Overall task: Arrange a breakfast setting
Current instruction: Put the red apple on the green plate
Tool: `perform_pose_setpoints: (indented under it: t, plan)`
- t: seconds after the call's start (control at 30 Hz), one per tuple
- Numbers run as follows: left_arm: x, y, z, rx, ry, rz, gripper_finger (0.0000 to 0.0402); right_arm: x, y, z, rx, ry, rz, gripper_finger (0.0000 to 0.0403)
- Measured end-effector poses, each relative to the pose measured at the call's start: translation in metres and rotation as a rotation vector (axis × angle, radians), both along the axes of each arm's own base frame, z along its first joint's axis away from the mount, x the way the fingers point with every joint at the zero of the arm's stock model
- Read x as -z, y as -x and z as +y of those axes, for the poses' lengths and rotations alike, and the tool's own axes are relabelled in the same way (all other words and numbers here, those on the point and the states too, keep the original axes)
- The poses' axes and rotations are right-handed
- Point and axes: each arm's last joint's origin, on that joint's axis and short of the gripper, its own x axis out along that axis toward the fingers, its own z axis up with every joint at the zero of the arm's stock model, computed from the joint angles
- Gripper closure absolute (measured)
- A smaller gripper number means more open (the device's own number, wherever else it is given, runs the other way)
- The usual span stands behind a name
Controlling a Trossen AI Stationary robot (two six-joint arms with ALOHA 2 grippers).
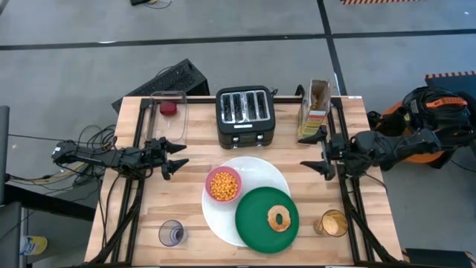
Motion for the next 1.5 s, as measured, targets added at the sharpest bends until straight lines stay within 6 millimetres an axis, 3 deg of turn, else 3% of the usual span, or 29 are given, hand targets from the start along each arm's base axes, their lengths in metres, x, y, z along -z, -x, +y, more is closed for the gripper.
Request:
perform_pose_setpoints:
  t: [0.17, 0.43, 0.73, 1.03, 1.5]
  plan:
    - [0.0, 0.0, 0.0, 0.0, 0.0, 0.0, 0.0058, 0.006, 0.011, 0.0, -0.033, 0.009, 0.037, 0.0005]
    - [0.0, 0.0, 0.0, 0.0, 0.0, 0.0, 0.0058, 0.058, 0.015, -0.001, -0.015, -0.059, -0.145, 0.0005]
    - [0.0, 0.0, 0.0, 0.0, 0.0, 0.0, 0.0058, 0.094, 0.019, -0.002, -0.032, -0.111, -0.188, 0.0005]
    - [0.0, 0.0, 0.0, 0.0, 0.0, 0.0, 0.0058, 0.111, 0.019, -0.002, -0.027, -0.119, -0.024, 0.0005]
    - [0.0, 0.0, 0.0, 0.0, 0.0, 0.0, 0.0058, 0.114, 0.017, -0.002, -0.014, -0.149, 0.015, 0.0005]
